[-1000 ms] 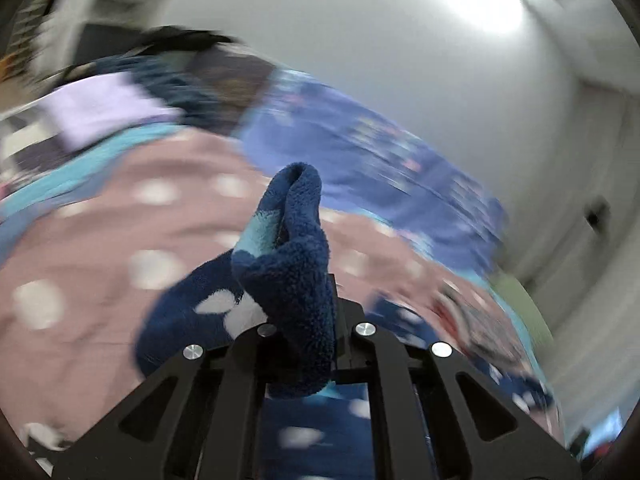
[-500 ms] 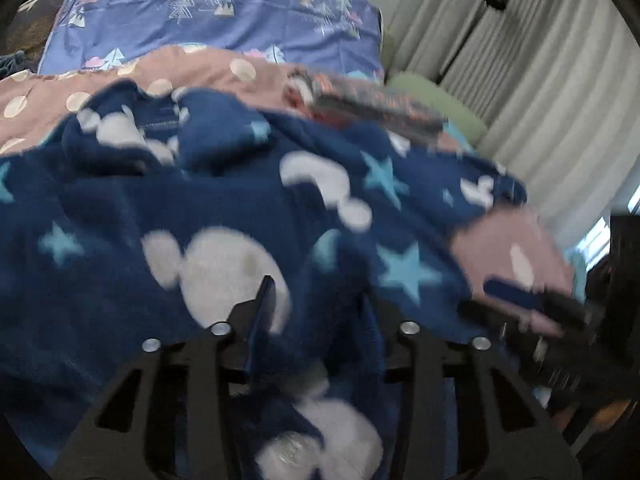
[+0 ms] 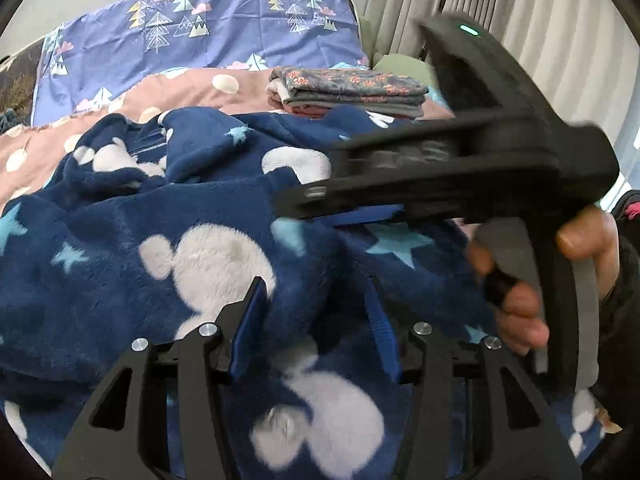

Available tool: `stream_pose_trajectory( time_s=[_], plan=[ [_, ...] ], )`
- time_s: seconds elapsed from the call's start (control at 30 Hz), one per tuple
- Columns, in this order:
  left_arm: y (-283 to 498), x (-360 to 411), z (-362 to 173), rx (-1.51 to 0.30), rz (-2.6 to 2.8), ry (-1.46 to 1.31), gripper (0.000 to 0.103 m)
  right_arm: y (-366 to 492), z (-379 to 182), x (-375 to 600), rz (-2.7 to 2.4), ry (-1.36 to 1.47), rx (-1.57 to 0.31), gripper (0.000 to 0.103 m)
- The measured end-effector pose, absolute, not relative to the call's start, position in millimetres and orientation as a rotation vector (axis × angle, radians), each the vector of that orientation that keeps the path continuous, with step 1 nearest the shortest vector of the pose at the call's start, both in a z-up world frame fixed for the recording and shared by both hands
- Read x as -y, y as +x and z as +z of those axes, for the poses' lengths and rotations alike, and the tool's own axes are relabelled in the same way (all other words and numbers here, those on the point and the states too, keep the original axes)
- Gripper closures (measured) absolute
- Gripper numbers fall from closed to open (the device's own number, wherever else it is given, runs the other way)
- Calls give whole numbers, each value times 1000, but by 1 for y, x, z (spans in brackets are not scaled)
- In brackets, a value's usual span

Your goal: Fold small clothes

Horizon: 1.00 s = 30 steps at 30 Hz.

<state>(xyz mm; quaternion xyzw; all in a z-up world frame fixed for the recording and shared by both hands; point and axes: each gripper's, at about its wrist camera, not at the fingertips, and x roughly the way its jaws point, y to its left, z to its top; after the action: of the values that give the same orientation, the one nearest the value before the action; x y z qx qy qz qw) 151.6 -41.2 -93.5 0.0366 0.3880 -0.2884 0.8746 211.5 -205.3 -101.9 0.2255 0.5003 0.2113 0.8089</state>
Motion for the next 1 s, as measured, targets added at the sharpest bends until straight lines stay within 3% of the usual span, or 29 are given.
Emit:
stream_pose_trajectory(
  time_s=[0.03, 0.07, 0.1, 0.33, 0.4, 0.43, 0.47, 0.5, 0.57, 0.7, 0.83, 1.0],
  plan=[
    [154, 42, -95, -815, -604, 73, 72, 214, -104, 201, 443, 462, -1072, 63],
    [159, 43, -96, -831, -618, 55, 88, 218, -104, 196, 426, 432, -1073, 80],
    [160, 43, -95, -832, -620, 42, 89, 220, -100, 194, 419, 414, -1072, 91],
    [158, 47, -39, -664, -671, -97, 91, 197, -13, 219, 443, 396, -783, 91],
    [160, 57, -35, -647, -673, -114, 80, 197, -5, 228, 393, 336, -746, 85],
    [163, 63, -38, -656, -667, -110, 56, 199, -9, 232, 364, 314, -746, 76],
    [165, 71, -45, -680, -643, -86, 39, 202, -19, 237, 279, 270, -765, 52],
    [165, 75, -53, -704, -616, -59, 39, 204, -31, 242, 191, 229, -794, 48],
    [164, 73, -67, -755, -595, -27, 39, 199, -53, 256, 153, 237, -840, 58],
    [157, 28, -70, -756, -519, -59, 39, 171, -63, 269, 289, 386, -862, 63],
    [166, -21, -70, -760, -386, -91, 39, 144, -61, 234, 474, 320, -843, 63],
    [192, -52, -113, -882, -338, -194, 40, 152, -108, 208, 324, 197, -925, 56]
  ],
)
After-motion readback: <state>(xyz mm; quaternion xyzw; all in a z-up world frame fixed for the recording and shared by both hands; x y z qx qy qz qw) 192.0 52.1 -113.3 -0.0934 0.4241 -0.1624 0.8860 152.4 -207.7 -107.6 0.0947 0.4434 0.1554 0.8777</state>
